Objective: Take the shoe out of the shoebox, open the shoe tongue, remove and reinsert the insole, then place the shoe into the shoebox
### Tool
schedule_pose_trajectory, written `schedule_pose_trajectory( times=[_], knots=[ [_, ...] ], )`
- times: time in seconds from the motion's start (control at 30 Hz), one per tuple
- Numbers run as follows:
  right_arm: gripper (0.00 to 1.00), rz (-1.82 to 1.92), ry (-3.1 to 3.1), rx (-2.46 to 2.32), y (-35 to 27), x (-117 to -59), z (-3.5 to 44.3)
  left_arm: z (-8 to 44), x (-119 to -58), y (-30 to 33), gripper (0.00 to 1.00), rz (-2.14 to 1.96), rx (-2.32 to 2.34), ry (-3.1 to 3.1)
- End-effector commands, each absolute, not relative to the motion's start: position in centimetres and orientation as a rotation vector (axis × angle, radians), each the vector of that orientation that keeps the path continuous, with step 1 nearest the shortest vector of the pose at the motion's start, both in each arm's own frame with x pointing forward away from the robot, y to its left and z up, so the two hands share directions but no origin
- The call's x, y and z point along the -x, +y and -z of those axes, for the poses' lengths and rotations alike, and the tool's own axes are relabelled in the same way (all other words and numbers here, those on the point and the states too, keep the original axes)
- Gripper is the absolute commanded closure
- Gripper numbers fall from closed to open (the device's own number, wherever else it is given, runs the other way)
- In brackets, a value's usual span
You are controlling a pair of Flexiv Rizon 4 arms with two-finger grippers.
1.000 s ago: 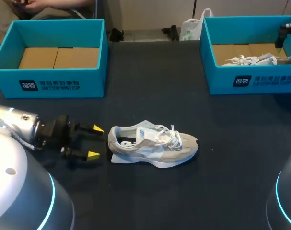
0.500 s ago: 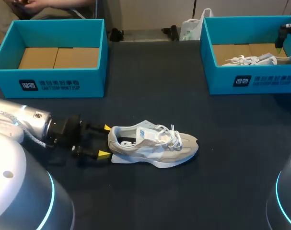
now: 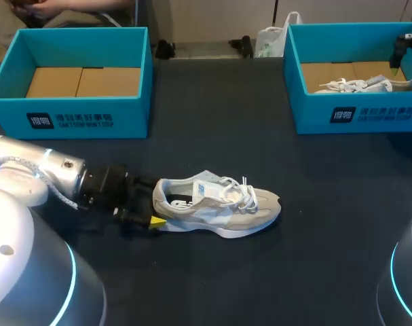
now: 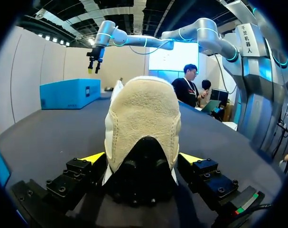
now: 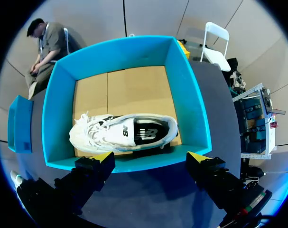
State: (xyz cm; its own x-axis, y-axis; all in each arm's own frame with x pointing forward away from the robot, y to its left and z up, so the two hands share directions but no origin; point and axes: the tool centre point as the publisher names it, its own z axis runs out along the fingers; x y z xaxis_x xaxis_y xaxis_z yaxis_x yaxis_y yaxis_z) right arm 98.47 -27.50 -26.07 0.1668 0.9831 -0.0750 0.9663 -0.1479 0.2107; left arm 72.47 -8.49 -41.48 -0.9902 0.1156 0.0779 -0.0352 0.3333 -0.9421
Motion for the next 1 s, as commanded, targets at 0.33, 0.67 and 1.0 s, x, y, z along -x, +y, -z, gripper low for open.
schedule_pose_trajectory(
  times=[0.33,0.67,1.0],
  knots=[
    [0.0,-0.119,1.898,-2.23,-27.5,-98.5,26.1,42.5,-72.4,-10.5,0.0,-1.727,0.058,-2.475],
    [0.0,-0.119,1.898,-2.23,-27.5,-98.5,26.1,43.0,-72.3,-10.7,0.71,-1.697,0.054,-2.489],
    [0.0,-0.119,1.898,-2.23,-27.5,-98.5,26.1,42.7,-71.9,-10.4,1.0,-1.665,0.073,-2.482]
  ],
)
